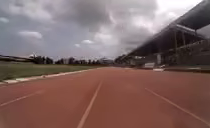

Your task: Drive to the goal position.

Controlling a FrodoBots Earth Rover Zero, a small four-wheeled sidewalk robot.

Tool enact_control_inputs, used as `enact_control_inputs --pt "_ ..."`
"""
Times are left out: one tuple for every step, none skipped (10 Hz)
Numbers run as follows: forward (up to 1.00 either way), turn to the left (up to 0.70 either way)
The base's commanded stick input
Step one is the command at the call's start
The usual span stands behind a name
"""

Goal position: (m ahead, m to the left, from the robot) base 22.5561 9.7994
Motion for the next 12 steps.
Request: enact_control_inputs --pt "0.45 0.00" --pt "0.45 0.00" --pt "0.45 0.00" --pt "0.45 0.00" --pt "0.45 0.00" --pt "0.45 0.00" --pt "0.45 0.00" --pt "0.45 0.00" --pt "0.45 0.00" --pt "0.45 0.00" --pt "0.45 0.00" --pt "0.45 0.00"
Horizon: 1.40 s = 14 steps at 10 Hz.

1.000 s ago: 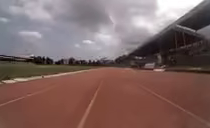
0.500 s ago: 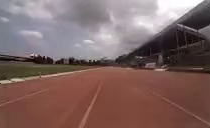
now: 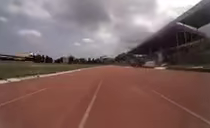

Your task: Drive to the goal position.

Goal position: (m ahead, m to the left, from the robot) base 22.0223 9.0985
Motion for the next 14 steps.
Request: enact_control_inputs --pt "0.45 0.00" --pt "0.45 0.00" --pt "0.45 0.00" --pt "0.45 0.00" --pt "0.45 0.00" --pt "0.45 0.00" --pt "0.45 0.00" --pt "0.45 0.00" --pt "0.45 0.00" --pt "0.45 0.00" --pt "0.45 0.00" --pt "0.45 0.00" --pt "0.45 0.00" --pt "0.45 0.00"
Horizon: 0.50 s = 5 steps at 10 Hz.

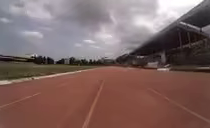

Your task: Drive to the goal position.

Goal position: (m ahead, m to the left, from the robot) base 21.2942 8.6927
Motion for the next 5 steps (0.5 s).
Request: enact_control_inputs --pt "0.45 0.00" --pt "0.45 0.00" --pt "0.45 0.00" --pt "0.45 0.00" --pt "0.45 0.00"
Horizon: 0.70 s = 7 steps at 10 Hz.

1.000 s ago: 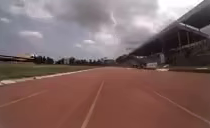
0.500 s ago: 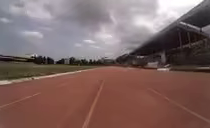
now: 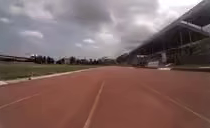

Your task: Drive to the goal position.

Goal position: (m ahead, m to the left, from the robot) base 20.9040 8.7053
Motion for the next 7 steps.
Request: enact_control_inputs --pt "0.45 0.00" --pt "0.45 0.00" --pt "0.45 0.00" --pt "0.45 0.00" --pt "0.45 0.00" --pt "0.45 0.00" --pt "0.45 0.00"
